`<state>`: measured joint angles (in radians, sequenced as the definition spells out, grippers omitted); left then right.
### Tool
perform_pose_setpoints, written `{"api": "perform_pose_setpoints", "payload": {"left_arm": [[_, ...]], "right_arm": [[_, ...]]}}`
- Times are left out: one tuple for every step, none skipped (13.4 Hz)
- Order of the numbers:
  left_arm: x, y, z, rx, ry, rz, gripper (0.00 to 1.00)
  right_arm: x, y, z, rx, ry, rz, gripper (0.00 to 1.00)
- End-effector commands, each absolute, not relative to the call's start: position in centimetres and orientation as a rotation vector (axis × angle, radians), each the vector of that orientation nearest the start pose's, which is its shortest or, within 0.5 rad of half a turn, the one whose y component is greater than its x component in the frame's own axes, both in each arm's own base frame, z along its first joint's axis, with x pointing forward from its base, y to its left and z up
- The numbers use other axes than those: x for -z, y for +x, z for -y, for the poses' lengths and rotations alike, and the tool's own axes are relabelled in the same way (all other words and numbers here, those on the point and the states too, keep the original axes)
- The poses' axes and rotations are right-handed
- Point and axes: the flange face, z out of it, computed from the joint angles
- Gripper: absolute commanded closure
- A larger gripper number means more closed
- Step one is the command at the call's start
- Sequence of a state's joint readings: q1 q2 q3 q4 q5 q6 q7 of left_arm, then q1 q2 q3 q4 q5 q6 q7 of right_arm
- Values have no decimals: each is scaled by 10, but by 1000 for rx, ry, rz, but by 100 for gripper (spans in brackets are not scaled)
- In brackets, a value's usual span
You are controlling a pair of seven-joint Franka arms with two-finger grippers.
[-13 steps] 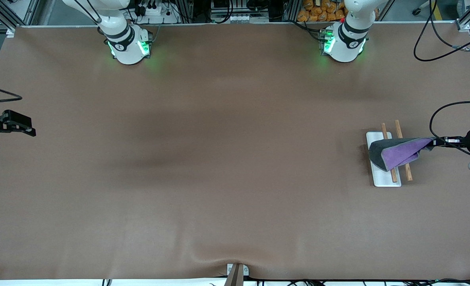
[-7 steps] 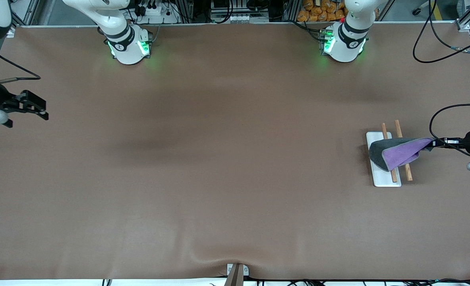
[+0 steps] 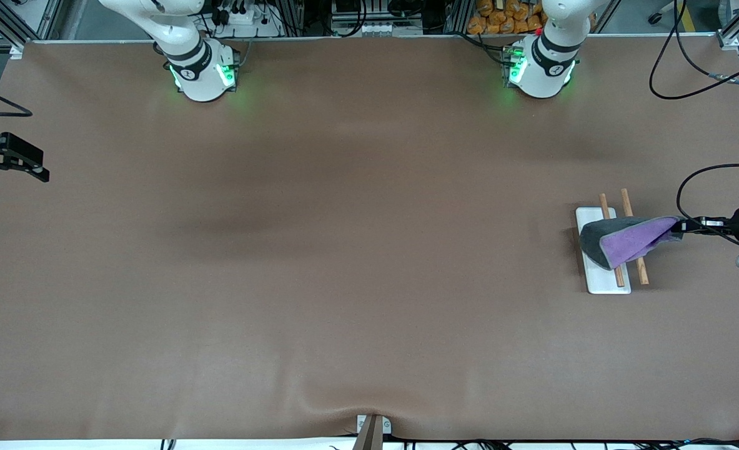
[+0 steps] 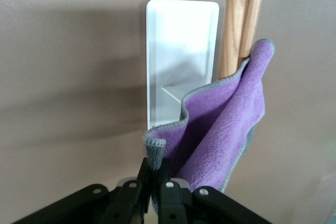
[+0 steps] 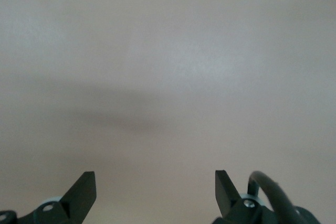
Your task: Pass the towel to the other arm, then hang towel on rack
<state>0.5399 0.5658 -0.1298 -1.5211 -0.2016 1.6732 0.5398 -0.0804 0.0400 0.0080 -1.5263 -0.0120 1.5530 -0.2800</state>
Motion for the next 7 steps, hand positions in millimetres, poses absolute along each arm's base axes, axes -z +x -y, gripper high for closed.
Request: {"api": "perform_pose_setpoints", "payload": {"left_arm": [[-302,605,-260,-405,-3525,-200,79],[-305,608,-262,-383,-3520,-216,68],[-304,608,-262,-379,-3521,-232,44],[-301,609,-264,-378,-3522,-242,24],[-301,612,-266,-348,-3521,-322,8],[-301,614,-268,-329,-3519,-373,0],[-308,616,-268,-305,-3511,-383,0]], "right_arm": [[-631,566,36,-32,-3123,343,0],[-634,567,40,-21,-3128,329,0],[-641,567,38,4,-3129,322,0],[-643,567,37,9,-3127,329,0],[-645,567,30,10,-3132,341,0],[-647,565,27,8,-3128,346,0],[-645,564,32,-2,-3124,334,0]]}}
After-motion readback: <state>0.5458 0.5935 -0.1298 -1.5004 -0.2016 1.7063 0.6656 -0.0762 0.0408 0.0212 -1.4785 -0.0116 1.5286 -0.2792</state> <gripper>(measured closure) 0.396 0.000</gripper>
